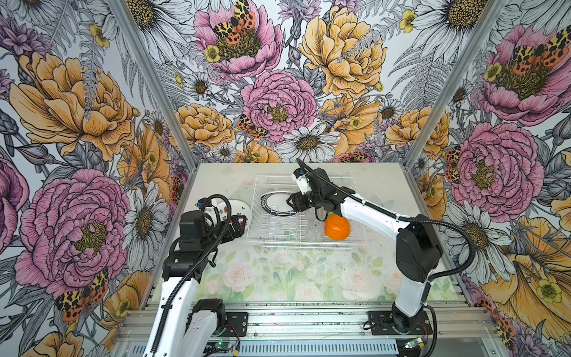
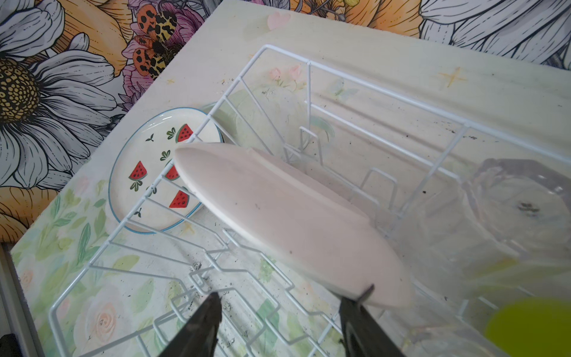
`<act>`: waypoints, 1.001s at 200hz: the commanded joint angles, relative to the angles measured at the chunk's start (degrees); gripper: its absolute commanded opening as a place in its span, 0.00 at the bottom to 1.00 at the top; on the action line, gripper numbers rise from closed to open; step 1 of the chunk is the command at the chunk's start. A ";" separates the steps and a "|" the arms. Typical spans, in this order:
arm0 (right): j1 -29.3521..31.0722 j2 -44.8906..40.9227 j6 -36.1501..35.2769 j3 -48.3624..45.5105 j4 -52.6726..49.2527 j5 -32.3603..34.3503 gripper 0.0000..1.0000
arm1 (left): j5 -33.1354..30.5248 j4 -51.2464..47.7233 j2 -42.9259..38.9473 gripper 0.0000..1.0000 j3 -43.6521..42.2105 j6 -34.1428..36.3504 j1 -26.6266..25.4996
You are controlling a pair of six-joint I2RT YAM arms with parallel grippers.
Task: Unload the mixed dishes from the dish rack
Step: 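Lower the right gripper onto the green-and-red-rimmed plate's rim and close, then lift the green-and-red-rimmed plate upright out of the rack with the right gripper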
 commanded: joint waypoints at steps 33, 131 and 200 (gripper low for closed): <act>-0.96 2.72 -2.85 3.33 0.36 0.75 0.63 | -0.35 0.55 0.87 0.99 -0.09 0.07 1.46; -1.08 4.53 -9.24 4.45 0.13 -9.52 0.61 | 1.54 1.69 2.73 0.99 -0.61 -0.60 4.05; 0.29 5.39 -11.33 4.67 -0.08 -6.45 0.51 | 2.94 2.40 3.57 0.99 -1.19 -1.20 5.95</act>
